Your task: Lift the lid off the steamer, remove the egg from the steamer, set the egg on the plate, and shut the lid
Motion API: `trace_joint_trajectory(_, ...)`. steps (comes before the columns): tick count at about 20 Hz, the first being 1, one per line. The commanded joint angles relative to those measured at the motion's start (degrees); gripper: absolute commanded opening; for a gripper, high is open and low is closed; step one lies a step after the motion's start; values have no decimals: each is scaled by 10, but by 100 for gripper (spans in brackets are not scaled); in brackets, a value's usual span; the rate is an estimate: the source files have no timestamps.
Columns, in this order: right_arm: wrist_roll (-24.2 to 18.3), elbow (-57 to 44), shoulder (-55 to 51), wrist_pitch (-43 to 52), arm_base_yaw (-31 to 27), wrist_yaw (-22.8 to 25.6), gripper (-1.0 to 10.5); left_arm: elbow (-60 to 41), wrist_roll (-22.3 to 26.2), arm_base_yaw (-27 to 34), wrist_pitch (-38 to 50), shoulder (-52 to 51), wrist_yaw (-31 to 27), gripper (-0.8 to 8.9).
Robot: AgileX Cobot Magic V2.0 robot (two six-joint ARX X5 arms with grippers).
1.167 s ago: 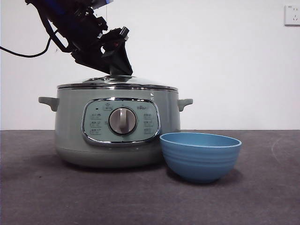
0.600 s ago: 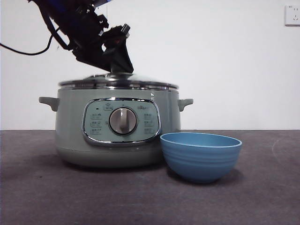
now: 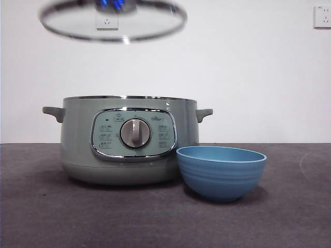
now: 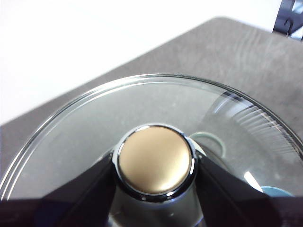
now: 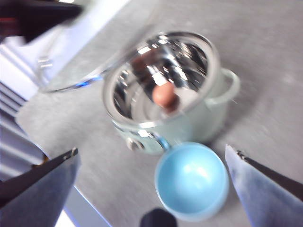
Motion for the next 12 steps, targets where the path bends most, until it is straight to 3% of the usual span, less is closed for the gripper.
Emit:
trace_joint_trajectory(1,32,2,32,49,40,28,597,13,-9,0,-10,-65,-13,-8)
trace_joint_trajectory(5,61,11,118,120,137,125,597,13,-10,0,-85,-158,-49,-8)
trace_joint_trajectory(12,48,143,336,151,275,278,596,13,-18,0,-186,-259,-76,-8)
